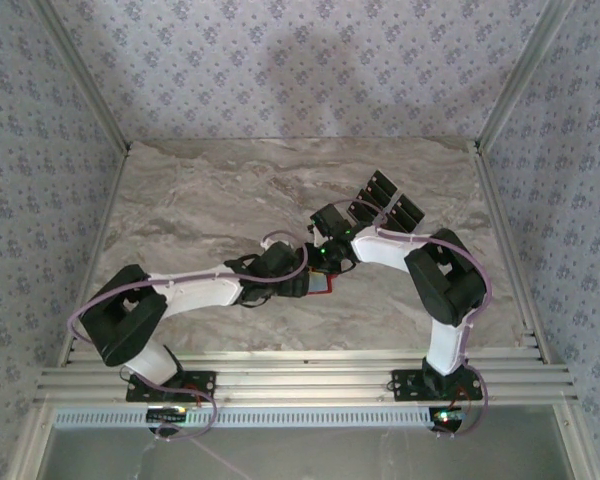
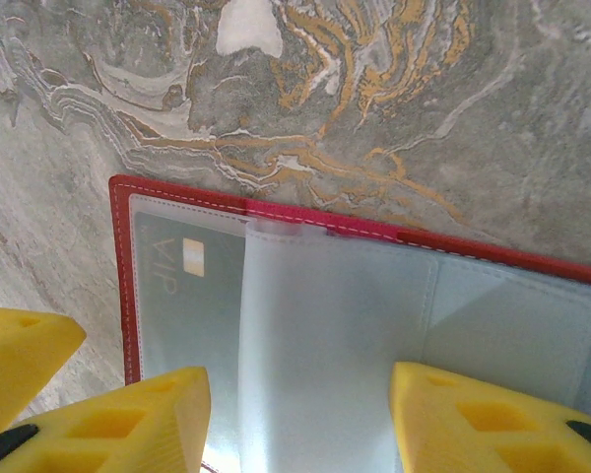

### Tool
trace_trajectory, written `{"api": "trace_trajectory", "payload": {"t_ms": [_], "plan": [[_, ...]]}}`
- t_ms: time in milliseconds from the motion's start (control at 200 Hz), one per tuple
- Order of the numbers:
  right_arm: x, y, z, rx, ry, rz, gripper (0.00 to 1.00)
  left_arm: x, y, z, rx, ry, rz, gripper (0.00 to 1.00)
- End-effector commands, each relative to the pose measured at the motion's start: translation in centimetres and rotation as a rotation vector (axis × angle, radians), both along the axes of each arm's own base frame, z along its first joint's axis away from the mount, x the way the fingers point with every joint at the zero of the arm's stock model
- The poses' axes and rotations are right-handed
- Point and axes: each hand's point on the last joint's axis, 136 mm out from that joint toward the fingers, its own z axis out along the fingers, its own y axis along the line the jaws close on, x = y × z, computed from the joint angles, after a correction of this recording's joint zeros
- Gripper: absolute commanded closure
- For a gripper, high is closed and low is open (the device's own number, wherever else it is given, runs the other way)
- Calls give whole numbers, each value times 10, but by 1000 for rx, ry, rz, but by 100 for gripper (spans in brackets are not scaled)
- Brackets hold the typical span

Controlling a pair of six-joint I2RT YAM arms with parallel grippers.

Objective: Put the credit cards into the card holder

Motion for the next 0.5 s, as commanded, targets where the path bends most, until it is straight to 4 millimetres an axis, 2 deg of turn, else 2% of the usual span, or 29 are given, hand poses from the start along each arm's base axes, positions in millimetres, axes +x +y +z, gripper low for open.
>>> {"api": "trace_trajectory", "payload": {"t_ms": [0, 320, 495], "plan": [[-12, -4, -12, -26, 55, 1, 46, 8, -4, 3, 12, -26, 19, 0], [-7, -6, 3, -3, 33, -12, 46, 1, 6, -21, 54, 17, 38, 0], [-2, -12, 17, 10, 4, -37, 46, 0, 7, -25, 50, 24, 44, 0]]}}
